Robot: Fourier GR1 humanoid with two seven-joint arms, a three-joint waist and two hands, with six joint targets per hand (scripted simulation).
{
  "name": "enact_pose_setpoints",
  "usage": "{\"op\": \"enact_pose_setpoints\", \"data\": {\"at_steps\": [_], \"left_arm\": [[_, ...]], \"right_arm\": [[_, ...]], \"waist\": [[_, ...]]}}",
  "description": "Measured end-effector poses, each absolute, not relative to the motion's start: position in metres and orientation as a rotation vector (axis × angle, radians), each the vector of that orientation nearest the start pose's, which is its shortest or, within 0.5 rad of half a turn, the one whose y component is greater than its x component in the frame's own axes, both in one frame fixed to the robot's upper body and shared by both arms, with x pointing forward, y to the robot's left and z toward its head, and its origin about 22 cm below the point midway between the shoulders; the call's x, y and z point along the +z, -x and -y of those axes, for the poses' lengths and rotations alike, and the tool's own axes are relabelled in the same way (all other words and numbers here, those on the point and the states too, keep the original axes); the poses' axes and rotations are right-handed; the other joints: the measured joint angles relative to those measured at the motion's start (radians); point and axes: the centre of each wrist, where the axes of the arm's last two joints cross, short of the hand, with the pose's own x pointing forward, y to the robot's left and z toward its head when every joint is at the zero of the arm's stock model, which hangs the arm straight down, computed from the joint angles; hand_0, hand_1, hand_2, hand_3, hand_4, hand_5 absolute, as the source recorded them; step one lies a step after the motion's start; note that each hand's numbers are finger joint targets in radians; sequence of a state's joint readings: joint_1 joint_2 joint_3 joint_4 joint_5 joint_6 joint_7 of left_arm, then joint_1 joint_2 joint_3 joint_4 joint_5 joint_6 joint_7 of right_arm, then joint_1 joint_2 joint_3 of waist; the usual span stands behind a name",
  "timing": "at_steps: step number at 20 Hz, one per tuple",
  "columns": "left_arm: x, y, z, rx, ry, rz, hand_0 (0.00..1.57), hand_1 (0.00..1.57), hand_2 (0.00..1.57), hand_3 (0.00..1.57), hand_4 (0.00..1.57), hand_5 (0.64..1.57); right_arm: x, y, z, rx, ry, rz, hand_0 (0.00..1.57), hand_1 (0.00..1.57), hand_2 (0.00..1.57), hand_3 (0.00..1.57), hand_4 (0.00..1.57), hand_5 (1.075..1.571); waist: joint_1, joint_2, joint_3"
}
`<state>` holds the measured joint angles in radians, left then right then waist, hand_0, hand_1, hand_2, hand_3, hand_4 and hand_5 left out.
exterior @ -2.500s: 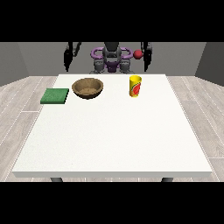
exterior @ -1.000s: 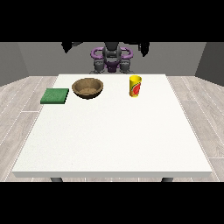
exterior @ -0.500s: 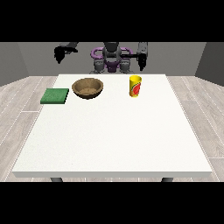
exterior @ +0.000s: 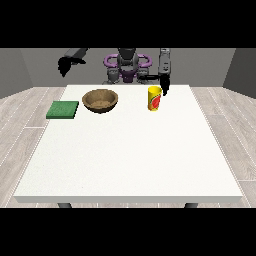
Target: Pick the cup and pour the ball into the bowl, then pick the bowl and place it on the pad
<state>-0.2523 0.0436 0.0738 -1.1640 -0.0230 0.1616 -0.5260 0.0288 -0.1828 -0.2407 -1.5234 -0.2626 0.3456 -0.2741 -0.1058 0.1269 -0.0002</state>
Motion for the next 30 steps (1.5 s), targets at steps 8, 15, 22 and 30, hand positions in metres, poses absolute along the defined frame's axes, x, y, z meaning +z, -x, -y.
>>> {"op": "enact_pose_setpoints", "data": {"at_steps": [8, 15, 22, 30], "left_arm": [[-0.064, -0.311, -0.244, 0.025, -0.278, 1.912, 0.85, 0.85, 0.00, 0.00, 0.25, 1.455], [-0.083, -0.310, -0.235, -0.048, -0.451, 1.922, 1.31, 1.31, 1.57, 1.57, 1.21, 1.550], [-0.072, -0.328, -0.232, -0.234, -0.617, 1.840, 1.32, 1.32, 1.57, 1.57, 1.22, 1.553], [-0.048, -0.358, -0.211, -0.664, -0.917, 1.703, 1.22, 1.22, 1.57, 1.46, 1.14, 1.568]], "right_arm": [[0.009, -0.231, 0.353, 0.005, -0.171, 1.879, 0.00, 0.00, 0.00, 0.00, 0.27, 1.569], [0.022, -0.233, 0.386, 0.012, -0.184, 1.920, 0.00, 0.00, 0.00, 0.00, 0.31, 1.569], [0.018, -0.230, 0.402, -0.015, -0.169, 1.823, 0.00, 0.00, 0.00, 0.00, 0.47, 1.571], [0.030, -0.251, 0.402, -0.014, -0.114, 1.712, 0.00, 0.00, 0.00, 0.00, 0.61, 1.566]], "waist": [[-0.046, 0.050, -0.0001], [-0.084, 0.095, 0.0015], [-0.070, -0.011, 0.0017], [-0.044, -0.137, 0.0048]]}}
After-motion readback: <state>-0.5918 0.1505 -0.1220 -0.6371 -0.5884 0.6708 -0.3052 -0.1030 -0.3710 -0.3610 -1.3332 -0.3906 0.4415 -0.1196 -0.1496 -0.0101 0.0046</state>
